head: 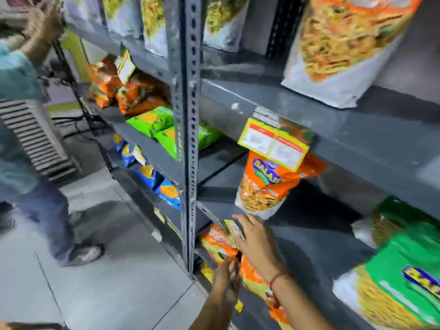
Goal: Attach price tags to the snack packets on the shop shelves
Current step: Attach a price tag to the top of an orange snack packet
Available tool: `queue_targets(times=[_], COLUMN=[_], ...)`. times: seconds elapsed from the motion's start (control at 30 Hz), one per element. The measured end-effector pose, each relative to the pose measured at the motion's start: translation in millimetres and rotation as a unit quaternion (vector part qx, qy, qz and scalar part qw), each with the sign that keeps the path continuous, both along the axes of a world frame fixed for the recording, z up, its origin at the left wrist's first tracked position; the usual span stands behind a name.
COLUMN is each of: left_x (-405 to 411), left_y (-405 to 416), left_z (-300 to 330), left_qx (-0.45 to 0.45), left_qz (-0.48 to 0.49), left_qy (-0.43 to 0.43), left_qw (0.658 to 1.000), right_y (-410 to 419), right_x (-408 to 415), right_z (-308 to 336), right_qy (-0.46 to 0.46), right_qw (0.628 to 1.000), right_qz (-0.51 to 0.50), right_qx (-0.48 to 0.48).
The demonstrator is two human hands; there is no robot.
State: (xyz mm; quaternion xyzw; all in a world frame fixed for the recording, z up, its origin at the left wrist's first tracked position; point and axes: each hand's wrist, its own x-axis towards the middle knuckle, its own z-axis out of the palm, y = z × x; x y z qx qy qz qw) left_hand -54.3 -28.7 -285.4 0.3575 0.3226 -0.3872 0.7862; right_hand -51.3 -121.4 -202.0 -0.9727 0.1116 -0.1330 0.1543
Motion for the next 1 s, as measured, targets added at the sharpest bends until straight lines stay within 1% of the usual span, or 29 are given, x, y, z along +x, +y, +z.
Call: queue_targets(times=[0.1, 0.17, 0.23, 0.33, 0.37, 0.43, 0.5, 0.57, 0.6, 0.63, 0.7, 0.73, 0.77, 0.8, 0.9, 0.93, 1.0], left_x=[22, 32, 40, 49, 53, 60, 71, 86, 94, 101, 113, 119, 124, 127, 133, 134, 135], left_y=[-9, -13, -16, -18, -17, -7, 5, 20, 27, 33, 42, 46, 49, 50, 48, 47, 45], left_z=[-12, -18, -24, -33, -37, -39, -41, -40, -38, -36, -29, -27, -22, -16, -1, 3, 7], left_qx=[-0.011, -0.018, -0.017, 0.006, 0.015, 0.048, 0.119, 0.143, 0.16, 0.18, 0.252, 0.289, 0.315, 0.325, 0.339, 0.342, 0.345], left_qz=[-0.012, -0.025, -0.034, -0.064, -0.074, -0.1, -0.13, -0.123, -0.135, -0.167, -0.269, -0.303, -0.322, -0.324, -0.331, -0.333, -0.333], left_qy=[0.045, 0.062, 0.054, 0.028, 0.011, -0.052, -0.138, -0.23, -0.291, -0.354, -0.47, -0.512, -0.545, -0.57, -0.621, -0.629, -0.638], left_qw=[0.999, 0.998, 0.998, 0.998, 0.997, 0.992, 0.975, 0.955, 0.934, 0.902, 0.802, 0.75, 0.708, 0.681, 0.625, 0.614, 0.603], right_y=[3, 7, 8, 6, 6, 6, 6, 8, 11, 15, 22, 25, 27, 29, 33, 33, 32], right_x=[35, 50, 59, 61, 60, 52, 38, 19, 10, 2, -7, -9, -9, -8, -1, 2, 7], right_z=[-4, -8, -12, -16, -16, -15, -15, -19, -22, -26, -31, -34, -35, -36, -37, -38, -39], right_qy=[0.08, 0.133, 0.159, 0.149, 0.143, 0.133, 0.112, 0.097, 0.099, 0.106, 0.114, 0.11, 0.1, 0.091, 0.07, 0.068, 0.071], right_qw=[0.995, 0.989, 0.985, 0.987, 0.987, 0.986, 0.985, 0.985, 0.984, 0.983, 0.98, 0.98, 0.98, 0.981, 0.978, 0.977, 0.974], right_qz=[0.011, 0.005, -0.012, -0.058, -0.071, -0.09, -0.111, -0.126, -0.13, -0.132, -0.138, -0.143, -0.149, -0.157, -0.193, -0.203, -0.214], right_qx=[-0.059, -0.071, -0.064, -0.012, 0.009, 0.041, 0.064, 0.07, 0.073, 0.077, 0.084, 0.085, 0.079, 0.067, 0.031, 0.02, 0.004])
